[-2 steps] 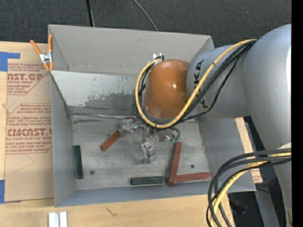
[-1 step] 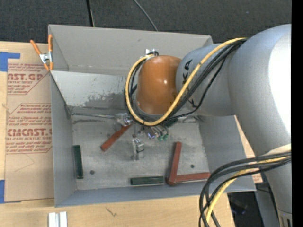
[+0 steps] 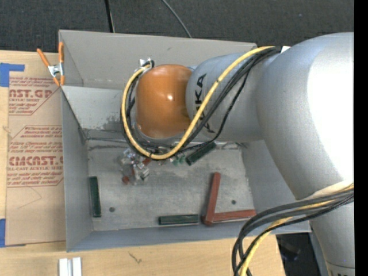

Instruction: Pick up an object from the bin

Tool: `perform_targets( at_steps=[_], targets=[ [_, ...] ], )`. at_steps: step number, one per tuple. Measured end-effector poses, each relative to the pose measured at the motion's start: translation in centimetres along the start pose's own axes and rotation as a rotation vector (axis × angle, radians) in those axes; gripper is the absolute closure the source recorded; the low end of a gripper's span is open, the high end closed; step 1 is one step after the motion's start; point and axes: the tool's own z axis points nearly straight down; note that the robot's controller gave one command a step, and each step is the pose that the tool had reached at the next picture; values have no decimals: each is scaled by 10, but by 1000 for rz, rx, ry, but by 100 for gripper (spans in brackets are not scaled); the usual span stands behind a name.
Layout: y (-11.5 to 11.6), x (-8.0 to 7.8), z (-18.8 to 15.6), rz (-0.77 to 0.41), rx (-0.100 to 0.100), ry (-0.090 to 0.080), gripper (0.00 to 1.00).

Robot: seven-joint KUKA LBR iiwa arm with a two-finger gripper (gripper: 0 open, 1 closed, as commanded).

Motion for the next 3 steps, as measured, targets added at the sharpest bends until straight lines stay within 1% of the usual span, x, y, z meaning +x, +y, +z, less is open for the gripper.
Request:
perform_targets(
  at_steps=[1, 2, 3],
  targets=[
    [0, 0, 0, 0, 0, 0, 100],
    [31, -13, 26, 4, -1, 1, 0],
    [31, -13, 26, 5, -1, 0, 0]
  ],
)
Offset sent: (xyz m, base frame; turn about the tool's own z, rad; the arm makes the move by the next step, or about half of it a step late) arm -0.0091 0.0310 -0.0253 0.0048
